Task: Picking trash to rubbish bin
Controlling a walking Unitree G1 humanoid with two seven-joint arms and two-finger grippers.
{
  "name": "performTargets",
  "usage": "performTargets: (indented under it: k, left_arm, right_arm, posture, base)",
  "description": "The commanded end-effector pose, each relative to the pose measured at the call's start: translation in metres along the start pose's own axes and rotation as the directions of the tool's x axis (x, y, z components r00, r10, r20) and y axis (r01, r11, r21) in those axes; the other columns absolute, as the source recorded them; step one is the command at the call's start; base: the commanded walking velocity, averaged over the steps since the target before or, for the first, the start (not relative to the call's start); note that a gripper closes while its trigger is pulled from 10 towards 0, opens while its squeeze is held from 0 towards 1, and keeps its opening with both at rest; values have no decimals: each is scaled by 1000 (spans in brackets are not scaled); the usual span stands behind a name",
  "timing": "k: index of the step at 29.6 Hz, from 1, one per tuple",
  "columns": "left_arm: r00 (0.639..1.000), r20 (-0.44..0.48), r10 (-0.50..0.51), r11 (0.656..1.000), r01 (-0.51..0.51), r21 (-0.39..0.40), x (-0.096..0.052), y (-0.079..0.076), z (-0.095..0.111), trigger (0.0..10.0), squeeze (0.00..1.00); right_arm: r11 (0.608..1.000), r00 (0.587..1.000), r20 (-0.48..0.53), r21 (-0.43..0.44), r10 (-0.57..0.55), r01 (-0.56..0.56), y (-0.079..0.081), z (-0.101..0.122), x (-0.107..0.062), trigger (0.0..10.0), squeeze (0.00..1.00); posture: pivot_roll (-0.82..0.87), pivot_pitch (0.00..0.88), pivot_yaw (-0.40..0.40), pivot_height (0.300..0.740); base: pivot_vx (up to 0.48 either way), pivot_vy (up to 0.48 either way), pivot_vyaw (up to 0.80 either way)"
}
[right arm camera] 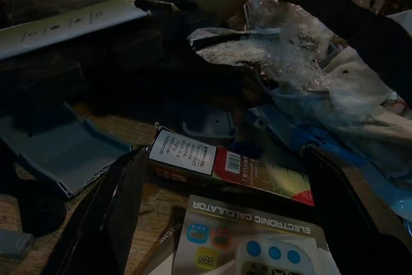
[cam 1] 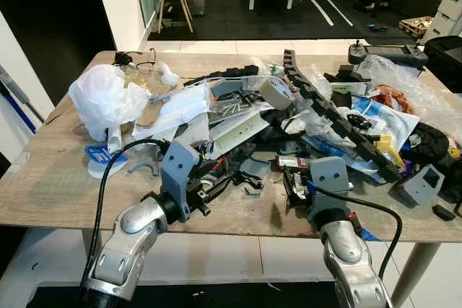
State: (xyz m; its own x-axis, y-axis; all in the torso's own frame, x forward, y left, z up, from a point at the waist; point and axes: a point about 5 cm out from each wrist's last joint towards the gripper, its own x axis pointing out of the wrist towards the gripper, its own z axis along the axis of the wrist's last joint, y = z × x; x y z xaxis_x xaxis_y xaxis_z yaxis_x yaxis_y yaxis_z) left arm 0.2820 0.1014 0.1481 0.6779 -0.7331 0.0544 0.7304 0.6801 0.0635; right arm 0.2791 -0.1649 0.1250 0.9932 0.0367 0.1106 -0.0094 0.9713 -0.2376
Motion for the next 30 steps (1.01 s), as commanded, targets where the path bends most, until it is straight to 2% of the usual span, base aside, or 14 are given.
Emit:
performTargets:
  k: [1, 12, 30]
  left_arm:
    - [1000, -12, -16, 1000, 16, -6, -2, -2, -1, 10000, 0]
    - [1000, -14, -13, 1000, 13, -3, -2, -2, -1, 10000, 0]
    - [999, -48, -19, 1000, 20, 12, 0, -2, -4, 10000, 0]
  right_arm:
    - [1000, 1000, -12, -10, 2, -2, 0, -1, -2, 10000, 0]
    - [1000, 1000, -16, -7, 11, -11, 2, -1, -3, 10000, 0]
    - [1000, 1000, -25, 1, -7, 7, 0, -2, -3, 10000, 0]
  posture:
    - [-74, 107, 31, 740]
    - [-74, 110, 30, 740]
    - [-69, 118, 38, 740]
  base:
    - [-420, 0, 0]
    - [-406, 0, 0]
    - [0, 0, 0]
